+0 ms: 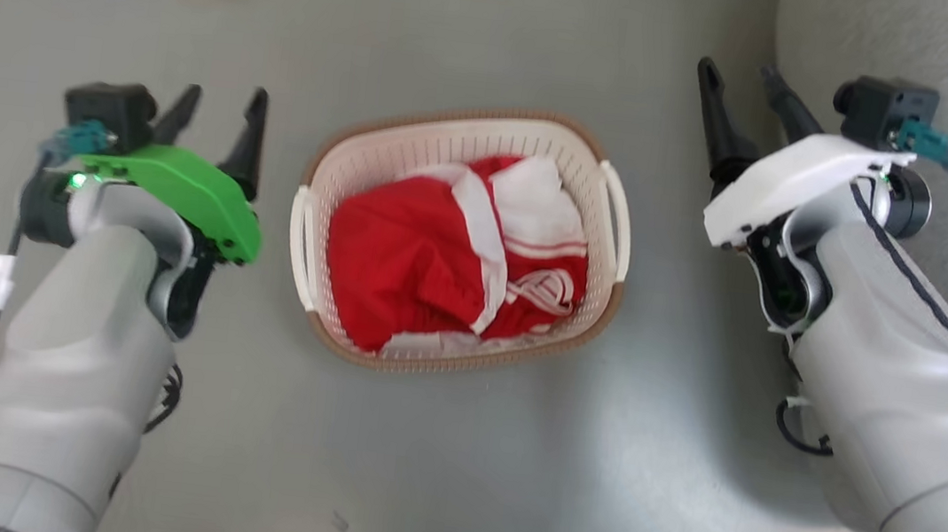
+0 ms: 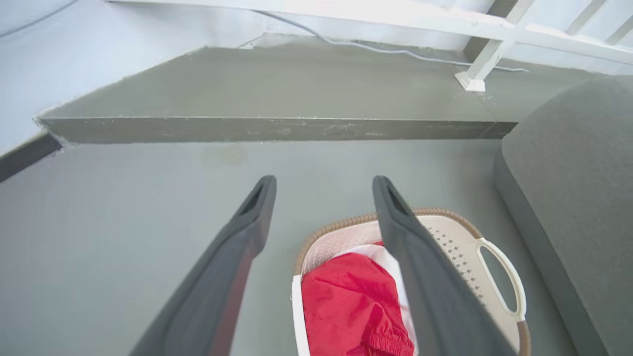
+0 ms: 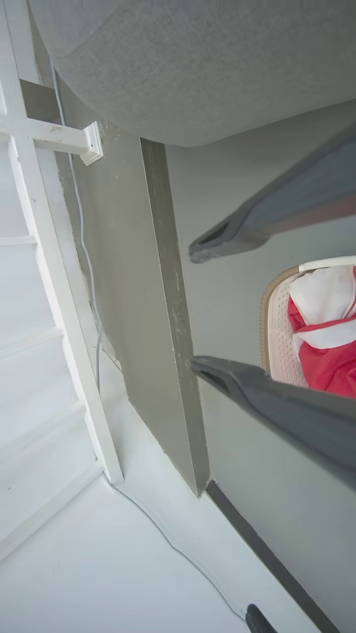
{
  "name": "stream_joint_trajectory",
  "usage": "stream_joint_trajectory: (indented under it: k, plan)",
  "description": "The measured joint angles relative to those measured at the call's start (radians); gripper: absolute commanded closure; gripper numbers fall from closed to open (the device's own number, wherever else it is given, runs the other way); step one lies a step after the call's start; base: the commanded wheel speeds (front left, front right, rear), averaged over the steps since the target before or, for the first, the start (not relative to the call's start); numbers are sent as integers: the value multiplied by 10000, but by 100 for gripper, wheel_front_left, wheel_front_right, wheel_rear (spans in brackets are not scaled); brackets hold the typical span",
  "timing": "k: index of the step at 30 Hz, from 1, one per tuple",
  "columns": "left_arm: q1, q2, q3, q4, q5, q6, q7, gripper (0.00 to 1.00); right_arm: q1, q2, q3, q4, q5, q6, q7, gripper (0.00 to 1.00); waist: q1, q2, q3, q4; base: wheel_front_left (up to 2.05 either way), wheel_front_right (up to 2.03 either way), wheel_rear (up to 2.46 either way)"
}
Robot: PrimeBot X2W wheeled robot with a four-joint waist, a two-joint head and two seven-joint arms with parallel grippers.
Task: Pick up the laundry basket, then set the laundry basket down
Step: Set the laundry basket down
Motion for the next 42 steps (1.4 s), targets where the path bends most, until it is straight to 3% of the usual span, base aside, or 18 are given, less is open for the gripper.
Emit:
stream_joint_trajectory:
  k: [16, 28, 42]
  plan:
    - [2699, 324, 988, -3448, 1442, 1034, 0, 0, 2817, -460, -1152, -3012, -1787, -1388, 0, 0, 0, 0, -2094, -50, 0, 0, 0]
    - [5094, 117, 1110, -5223, 1871, 1542, 0, 0, 5102, -395, -1237, -4163, -2316, -1565, 0, 0, 0, 0, -3490, 75, 0, 0, 0]
    - [7167, -8, 980, -6312, 2253, 1760, 0, 0, 6944, -318, -1390, -4869, -2489, -1739, 0, 0, 0, 0, -4339, 183, 0, 0, 0]
